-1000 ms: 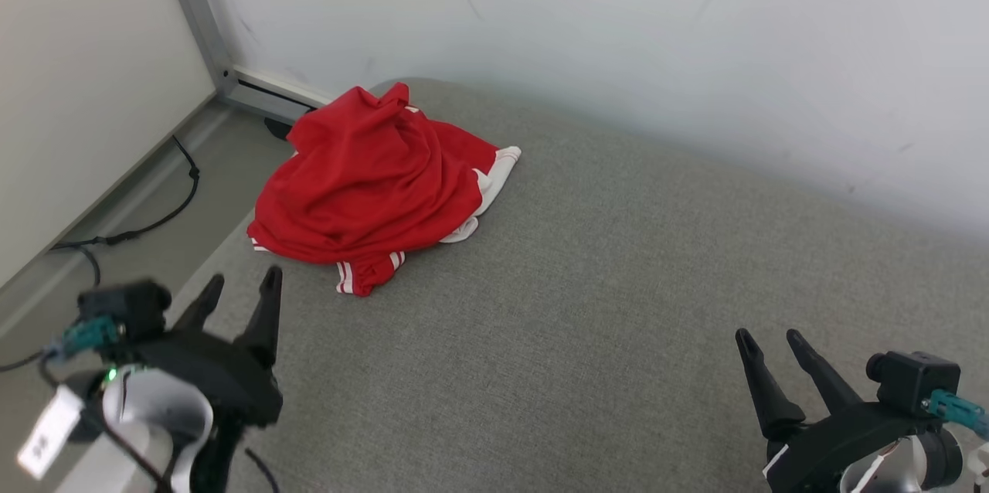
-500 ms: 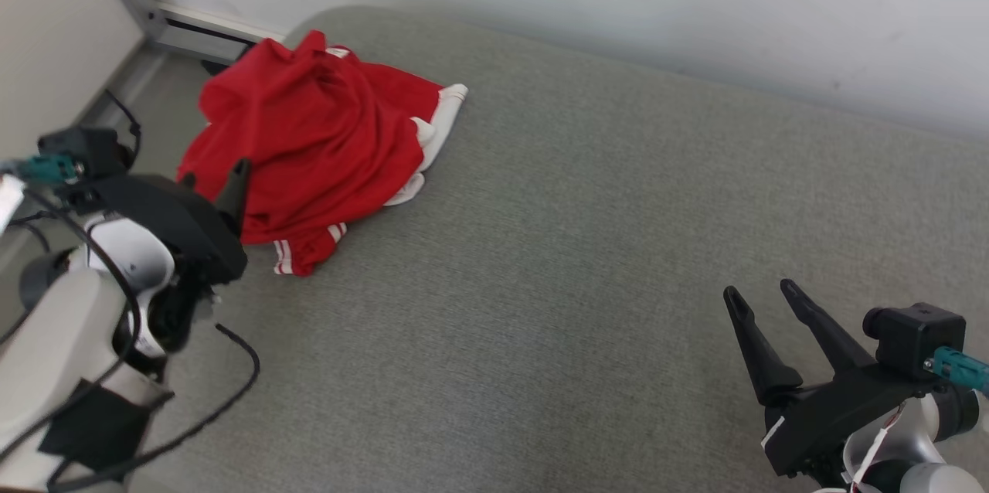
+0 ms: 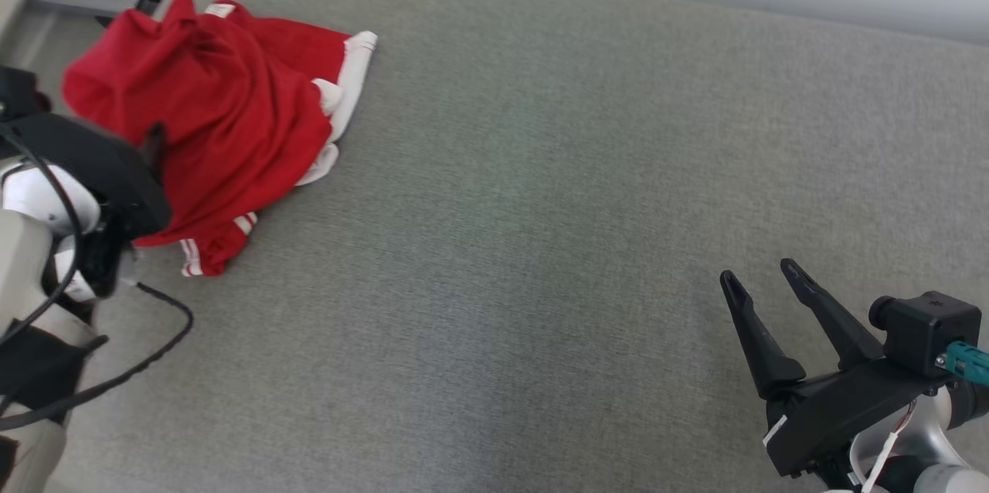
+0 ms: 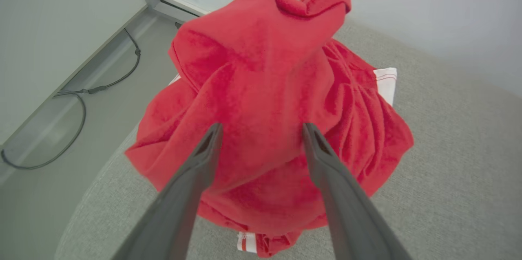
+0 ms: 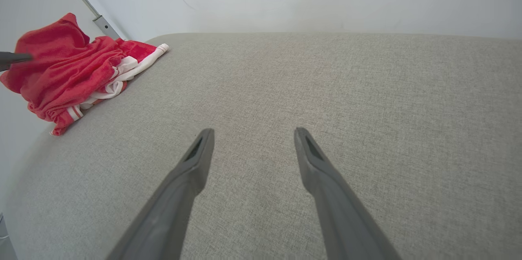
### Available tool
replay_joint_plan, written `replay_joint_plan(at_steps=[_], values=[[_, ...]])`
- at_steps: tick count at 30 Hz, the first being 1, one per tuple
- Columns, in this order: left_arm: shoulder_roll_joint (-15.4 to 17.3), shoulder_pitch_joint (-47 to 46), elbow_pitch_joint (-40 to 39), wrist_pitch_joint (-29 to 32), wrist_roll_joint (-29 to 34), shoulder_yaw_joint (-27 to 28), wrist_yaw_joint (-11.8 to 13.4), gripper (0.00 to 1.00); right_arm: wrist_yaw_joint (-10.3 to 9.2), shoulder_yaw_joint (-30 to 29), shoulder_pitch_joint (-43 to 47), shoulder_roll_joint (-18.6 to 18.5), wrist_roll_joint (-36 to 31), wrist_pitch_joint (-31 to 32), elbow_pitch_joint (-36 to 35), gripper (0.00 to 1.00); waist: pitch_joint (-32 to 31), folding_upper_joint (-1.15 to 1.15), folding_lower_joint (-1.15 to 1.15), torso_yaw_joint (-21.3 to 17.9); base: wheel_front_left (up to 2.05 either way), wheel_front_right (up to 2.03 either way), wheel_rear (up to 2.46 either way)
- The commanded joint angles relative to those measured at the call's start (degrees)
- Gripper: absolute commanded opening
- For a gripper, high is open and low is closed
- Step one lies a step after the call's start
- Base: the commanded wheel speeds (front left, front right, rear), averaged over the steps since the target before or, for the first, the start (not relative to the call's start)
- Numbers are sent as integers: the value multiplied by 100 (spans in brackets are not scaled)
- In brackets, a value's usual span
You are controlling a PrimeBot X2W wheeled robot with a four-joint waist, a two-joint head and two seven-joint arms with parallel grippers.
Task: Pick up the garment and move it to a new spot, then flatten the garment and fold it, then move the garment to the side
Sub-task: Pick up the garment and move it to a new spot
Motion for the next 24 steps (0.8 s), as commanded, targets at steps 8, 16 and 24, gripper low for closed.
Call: replay_joint_plan(at_steps=[8,16,24], values=[[14,-63,404,-111,-65,53,-9,100,-2,27,83,-24,-102,104,-185,100,329,-1,-1,-280,0,0,0],[-189,-69,612,-396,-194,106,-86,0,-1,40,51,-22,19,44,-42,100,136,-1,-1,-216,0,0,0],[-13,-283,510,-496,138,-121,-138,0,-2,185,118,-22,276,-226,381,100,-519,-1,-1,-229,0,0,0]])
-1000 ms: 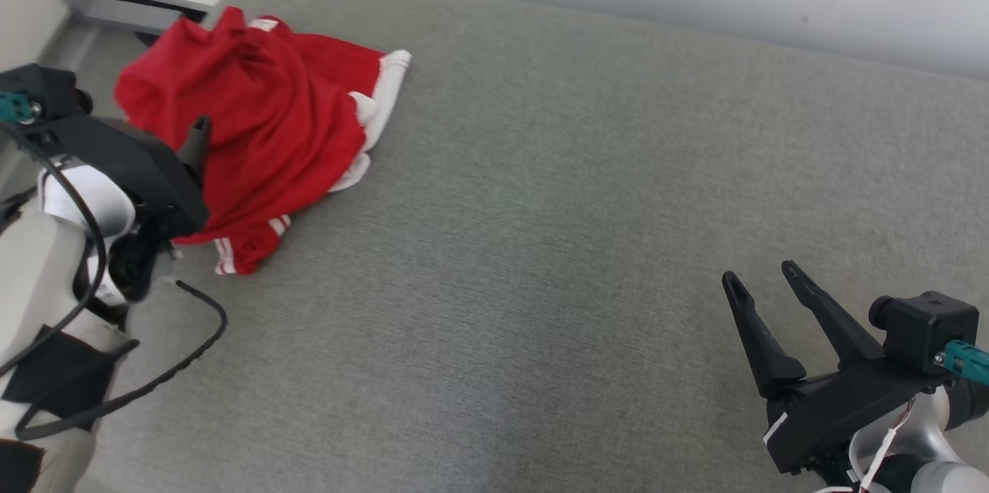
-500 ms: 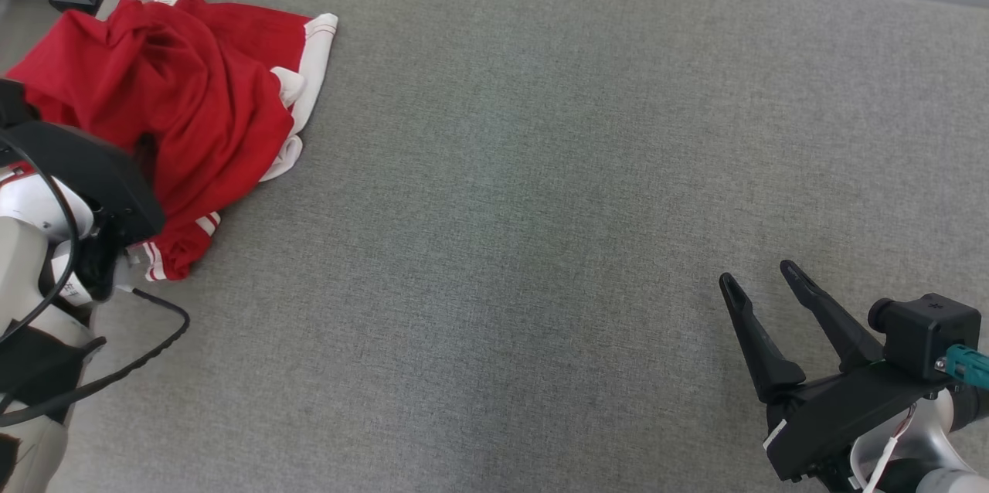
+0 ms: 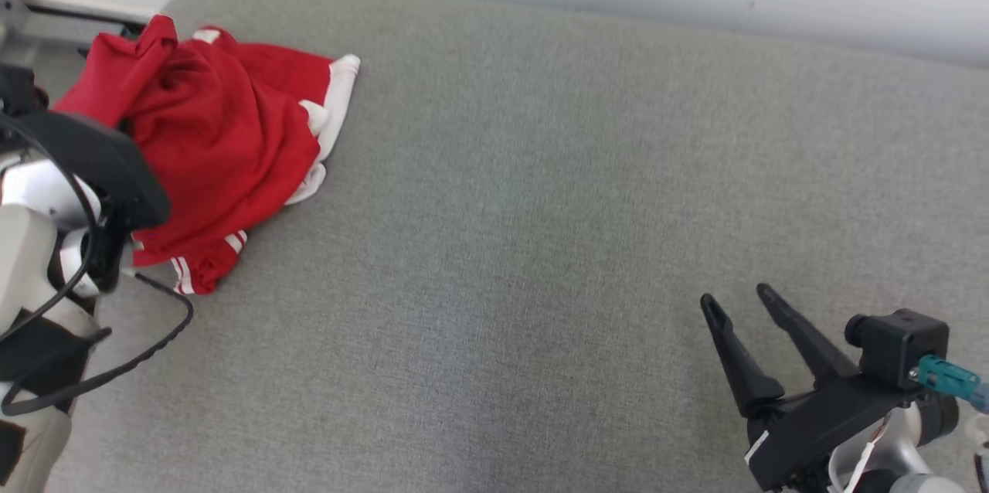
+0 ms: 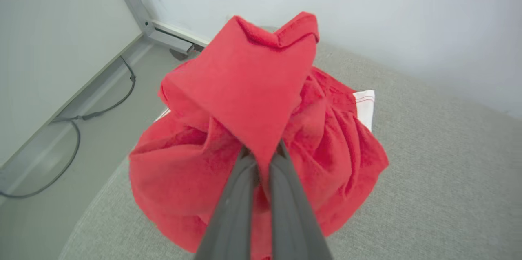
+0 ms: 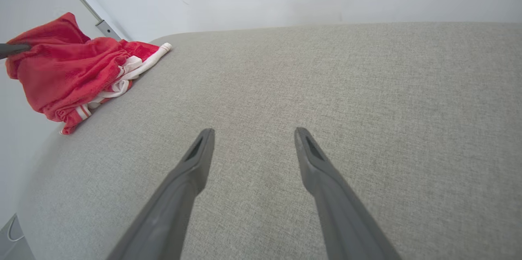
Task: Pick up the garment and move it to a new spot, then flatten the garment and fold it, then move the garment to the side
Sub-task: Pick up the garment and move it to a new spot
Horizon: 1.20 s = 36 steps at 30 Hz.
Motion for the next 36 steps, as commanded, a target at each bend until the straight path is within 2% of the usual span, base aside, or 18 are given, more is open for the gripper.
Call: replay_joint_plan(at_steps=[1,7,12,18,20,30,36], values=[[69,-138,-105,-30,133,-74,-16,0,-2,34,71,-21,112,-100,106,100,-421,-1,0,-22,0,0,0],[76,-466,-512,16,388,-310,-56,0,-2,170,116,-21,361,-351,434,100,-868,-1,0,-172,0,0,0],[-83,-807,-1034,140,579,-571,-157,0,-2,238,149,-21,546,-590,725,100,-1241,-1,0,-438,0,0,0],[-453,-1074,-1598,345,590,-788,-222,0,-2,300,124,-20,698,-792,988,100,-1522,-1,0,-830,0,0,0],[-675,-1192,-1845,444,598,-922,-255,0,-2,321,147,-22,725,-853,1089,100,-1631,-1,0,-1041,0,0,0],[-1444,-1135,-2629,779,262,-1207,-325,0,-2,393,6,-22,767,-947,1172,100,-1581,-1,0,-1759,0,0,0],[-1530,-807,-2743,954,95,-1352,-253,0,-1,425,-132,-21,819,-1009,1174,100,-1334,-1,0,-2122,0,0,0]])
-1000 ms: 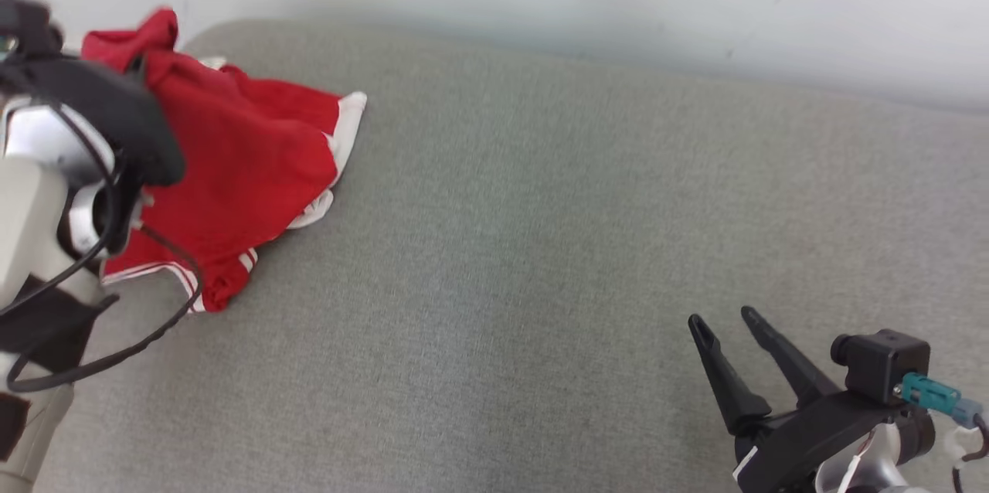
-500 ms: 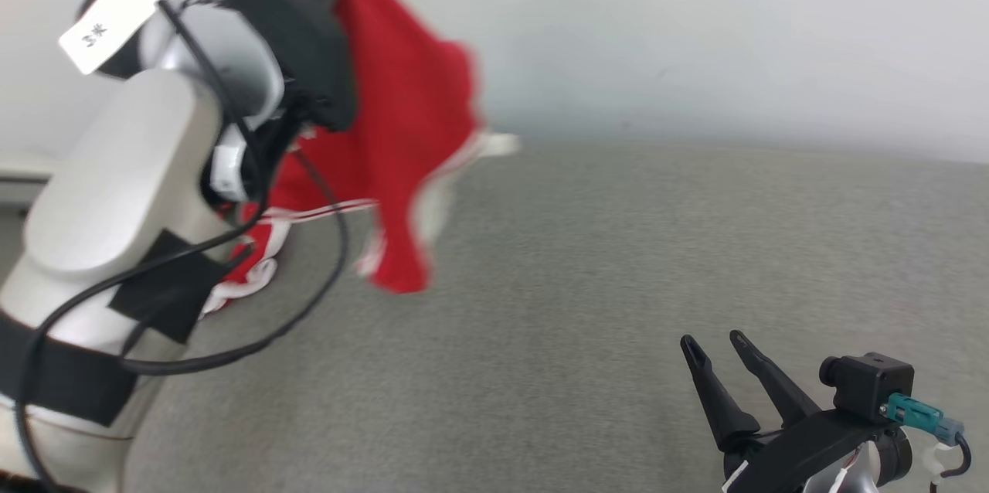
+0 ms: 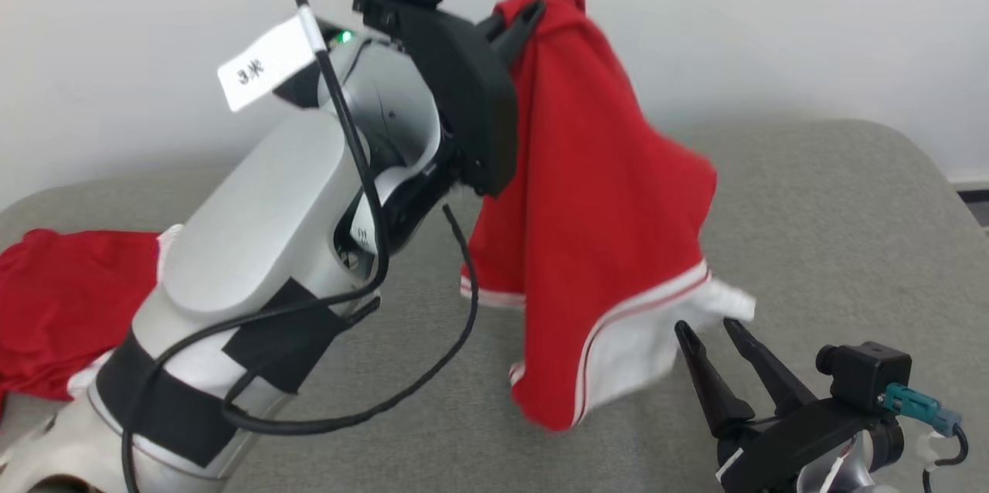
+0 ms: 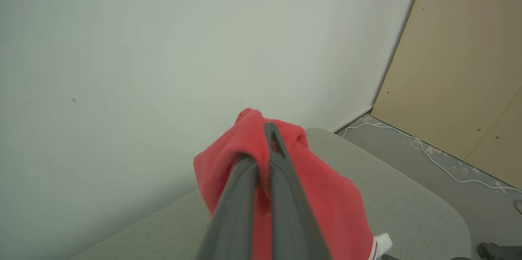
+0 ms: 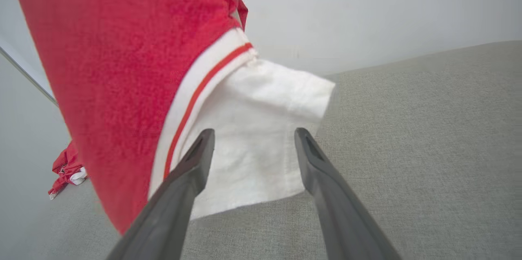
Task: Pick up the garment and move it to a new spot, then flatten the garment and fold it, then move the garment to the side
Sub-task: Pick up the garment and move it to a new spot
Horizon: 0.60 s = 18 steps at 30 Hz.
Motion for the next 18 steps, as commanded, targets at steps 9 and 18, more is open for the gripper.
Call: replay_joint_plan(at_steps=[9,18], values=[[428,842,830,96,-209,-53,93,0,-2,56,-259,-21,91,-172,79,100,552,1,0,-588,0,0,0],[684,867,1694,-363,114,-102,266,100,-2,78,-332,-20,75,-236,134,100,712,1,0,-684,0,0,0]])
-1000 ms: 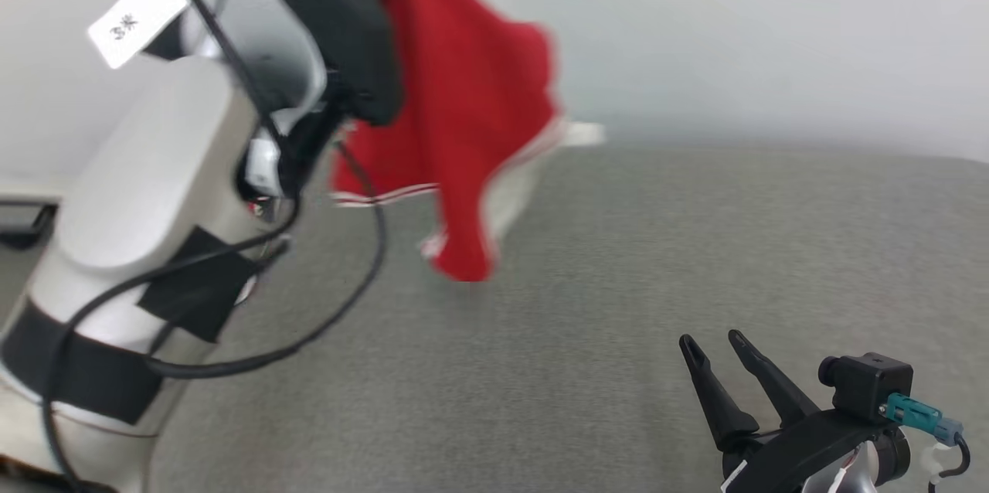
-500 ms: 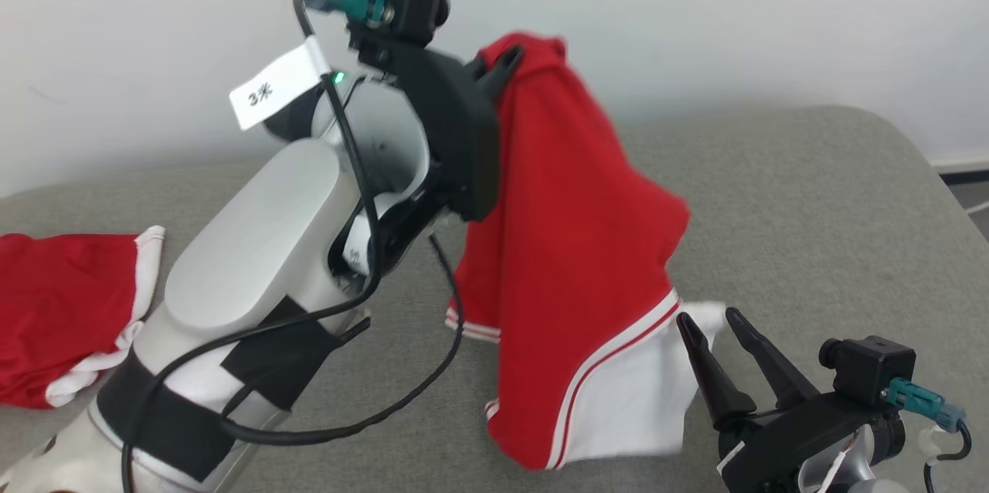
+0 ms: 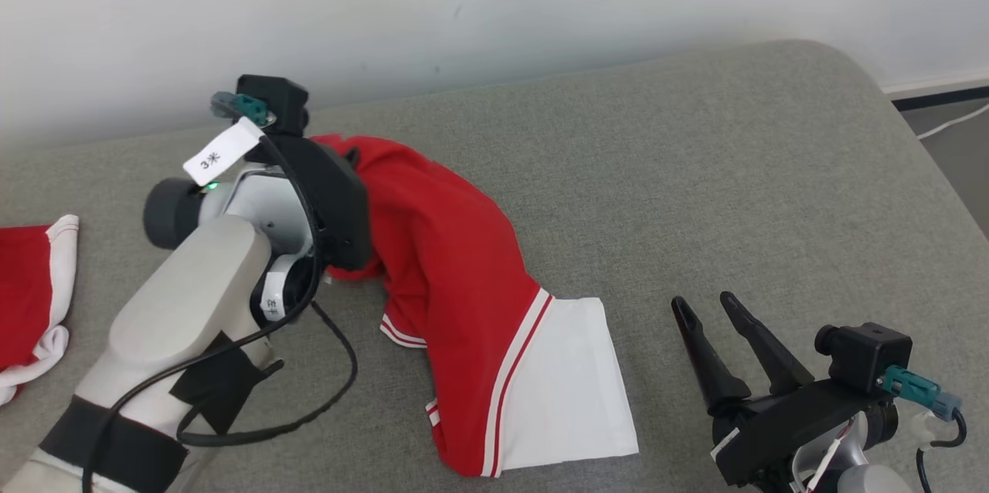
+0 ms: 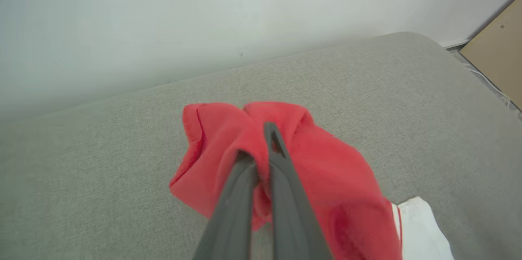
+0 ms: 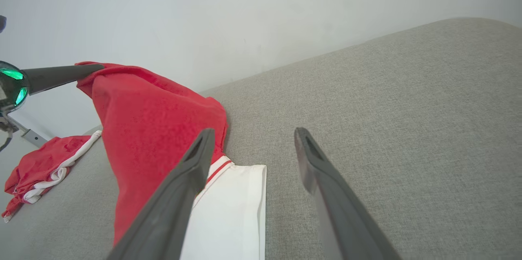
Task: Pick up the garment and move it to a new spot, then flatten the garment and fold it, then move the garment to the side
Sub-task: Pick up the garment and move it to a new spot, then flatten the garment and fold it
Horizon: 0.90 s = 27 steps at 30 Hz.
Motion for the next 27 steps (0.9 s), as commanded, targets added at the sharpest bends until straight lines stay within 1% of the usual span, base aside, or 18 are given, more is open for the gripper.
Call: replay_joint_plan(at_steps=[1,5,9,11,13,16,20,24,27], values=[[75,-60,141,-115,83,8,86,100,-2,-2,-47,-20,15,-33,9,100,54,0,-1,-36,0,0,0],[139,-174,450,-341,278,-11,224,100,-2,-40,-50,-21,-8,-45,35,100,34,0,-1,40,0,0,0],[214,-253,635,-605,326,72,353,100,-2,-50,-38,-21,-23,-18,63,100,-52,0,-1,155,0,0,0],[204,-306,656,-687,290,114,347,100,-2,-70,-8,-22,-28,-5,70,100,-109,0,-1,232,0,0,0],[170,-367,610,-760,253,140,299,100,-2,-95,28,-20,-40,12,76,100,-165,0,-1,318,0,0,0],[84,-406,474,-780,234,64,153,100,-2,-145,72,-22,-47,28,75,100,-243,0,-1,421,0,0,0],[-105,-443,94,-800,277,-106,-39,100,-2,-248,78,-22,-73,70,41,100,-305,0,-1,508,0,0,0],[-324,-257,-381,-699,270,-354,-200,100,-2,-410,104,-22,-118,108,-3,100,-346,0,-1,501,0,0,0],[-412,-60,-733,-609,271,-535,-225,100,-2,-513,121,-21,-134,125,-44,100,-348,0,-1,420,0,0,0]])
